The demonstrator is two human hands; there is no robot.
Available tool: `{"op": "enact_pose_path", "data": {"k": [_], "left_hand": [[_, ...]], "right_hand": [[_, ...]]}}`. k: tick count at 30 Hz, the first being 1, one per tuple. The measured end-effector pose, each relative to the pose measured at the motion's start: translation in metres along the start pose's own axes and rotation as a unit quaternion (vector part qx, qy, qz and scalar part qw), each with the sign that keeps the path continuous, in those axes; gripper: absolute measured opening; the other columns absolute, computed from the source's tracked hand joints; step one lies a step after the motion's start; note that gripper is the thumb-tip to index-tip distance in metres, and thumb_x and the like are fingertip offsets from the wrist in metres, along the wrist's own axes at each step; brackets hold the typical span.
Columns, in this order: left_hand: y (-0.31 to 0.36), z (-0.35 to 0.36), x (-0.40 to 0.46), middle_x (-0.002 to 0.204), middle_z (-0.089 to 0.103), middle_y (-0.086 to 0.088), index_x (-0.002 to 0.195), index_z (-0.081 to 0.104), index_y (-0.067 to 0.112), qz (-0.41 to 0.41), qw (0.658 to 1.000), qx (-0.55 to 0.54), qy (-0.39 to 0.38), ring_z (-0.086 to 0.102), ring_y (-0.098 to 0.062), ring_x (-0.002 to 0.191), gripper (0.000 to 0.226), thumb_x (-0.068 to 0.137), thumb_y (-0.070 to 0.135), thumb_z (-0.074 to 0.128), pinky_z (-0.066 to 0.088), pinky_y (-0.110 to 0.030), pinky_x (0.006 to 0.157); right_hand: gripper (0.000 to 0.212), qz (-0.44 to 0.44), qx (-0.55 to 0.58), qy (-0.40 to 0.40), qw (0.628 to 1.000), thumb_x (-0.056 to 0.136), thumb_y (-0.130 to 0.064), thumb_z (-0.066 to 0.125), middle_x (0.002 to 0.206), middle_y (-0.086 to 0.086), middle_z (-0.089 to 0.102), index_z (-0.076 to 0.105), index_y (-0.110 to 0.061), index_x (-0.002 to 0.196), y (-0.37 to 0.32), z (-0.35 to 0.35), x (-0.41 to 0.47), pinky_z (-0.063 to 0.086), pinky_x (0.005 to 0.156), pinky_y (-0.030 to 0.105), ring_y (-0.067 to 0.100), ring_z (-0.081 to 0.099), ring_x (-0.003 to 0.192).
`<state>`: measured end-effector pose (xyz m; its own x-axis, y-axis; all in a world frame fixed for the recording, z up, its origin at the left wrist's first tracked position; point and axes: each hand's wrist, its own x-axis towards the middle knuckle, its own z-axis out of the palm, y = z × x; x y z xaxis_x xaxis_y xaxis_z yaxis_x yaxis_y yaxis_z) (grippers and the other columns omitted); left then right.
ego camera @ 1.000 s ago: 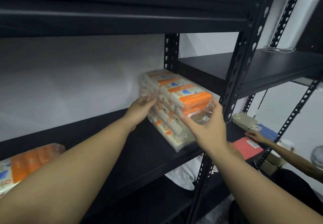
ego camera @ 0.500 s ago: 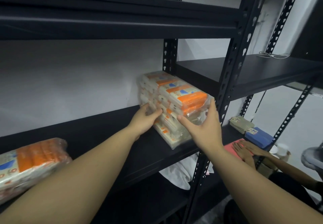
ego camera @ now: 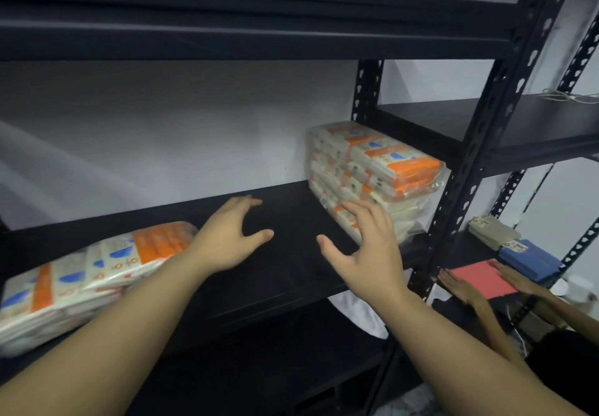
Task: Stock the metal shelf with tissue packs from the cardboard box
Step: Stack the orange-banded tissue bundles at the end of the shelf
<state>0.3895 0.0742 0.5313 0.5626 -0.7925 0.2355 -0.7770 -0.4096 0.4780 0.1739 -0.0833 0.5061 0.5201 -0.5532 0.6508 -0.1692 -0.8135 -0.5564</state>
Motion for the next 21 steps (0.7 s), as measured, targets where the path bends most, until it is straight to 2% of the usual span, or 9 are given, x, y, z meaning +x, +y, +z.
{"op": "enact_pose_path", "data": {"k": [4,6,9,12,17,21], "left_hand": [[-0.044,-0.038,-0.037,0.162,0.040,-0.006,0.151,0.047,0.026,-0.037,0.990,0.134,-0.002,0.032,-0.027,0.152,0.077,0.087,0.066,0.064,0.018,-0.055,0.127],[-0.062,-0.055,-0.058,0.162,0.039,-0.007,0.150,0.047,0.028,-0.061,0.979,0.193,-0.003,0.030,-0.026,0.153,0.081,0.085,0.076,0.053,0.014,-0.059,0.126],[-0.088,-0.073,-0.089,0.168,0.029,-0.008,0.158,0.032,0.032,-0.130,0.964,0.229,-0.027,0.025,-0.030,0.155,0.099,0.081,0.092,0.039,0.010,-0.060,0.125],[-0.118,-0.080,-0.107,0.169,0.023,-0.011,0.162,0.019,0.039,-0.182,0.950,0.254,-0.027,0.023,-0.035,0.155,0.102,0.078,0.095,0.031,0.012,-0.065,0.123],[-0.129,-0.073,-0.112,0.168,0.025,-0.010,0.162,0.010,0.045,-0.157,0.948,0.277,-0.024,0.025,-0.037,0.153,0.093,0.084,0.090,0.030,0.017,-0.063,0.123],[-0.115,-0.068,-0.101,0.170,0.023,-0.007,0.162,0.012,0.047,-0.073,0.969,0.230,-0.056,0.023,-0.033,0.155,0.092,0.085,0.087,0.042,0.013,-0.057,0.126]], "right_hand": [[0.060,0.020,0.015,-0.050,0.998,0.086,-0.049,0.077,0.135,-0.016,0.055,0.061,-0.024,0.139,-0.022,0.028,-0.012,0.037,0.111,0.023,0.004,0.044,0.134],[0.058,0.020,0.023,-0.074,0.997,0.086,-0.050,0.075,0.134,-0.018,0.057,0.063,-0.025,0.137,-0.035,0.041,-0.019,0.036,0.110,0.021,0.002,0.045,0.131],[0.057,0.018,0.033,-0.114,0.993,0.087,-0.053,0.072,0.132,-0.018,0.058,0.063,-0.027,0.137,-0.055,0.060,-0.026,0.039,0.106,0.022,0.002,0.045,0.127],[0.056,0.016,0.051,-0.148,0.987,0.089,-0.051,0.072,0.133,-0.020,0.056,0.062,-0.028,0.139,-0.075,0.080,-0.032,0.036,0.103,0.019,0.000,0.044,0.127],[0.053,0.019,0.071,-0.185,0.980,0.091,-0.049,0.072,0.130,-0.021,0.056,0.062,-0.028,0.138,-0.096,0.103,-0.041,0.039,0.101,0.021,0.001,0.046,0.128],[0.052,0.029,0.083,-0.183,0.979,0.091,-0.048,0.072,0.128,-0.021,0.055,0.061,-0.029,0.138,-0.096,0.108,-0.039,0.039,0.096,0.019,0.002,0.046,0.125]]}}
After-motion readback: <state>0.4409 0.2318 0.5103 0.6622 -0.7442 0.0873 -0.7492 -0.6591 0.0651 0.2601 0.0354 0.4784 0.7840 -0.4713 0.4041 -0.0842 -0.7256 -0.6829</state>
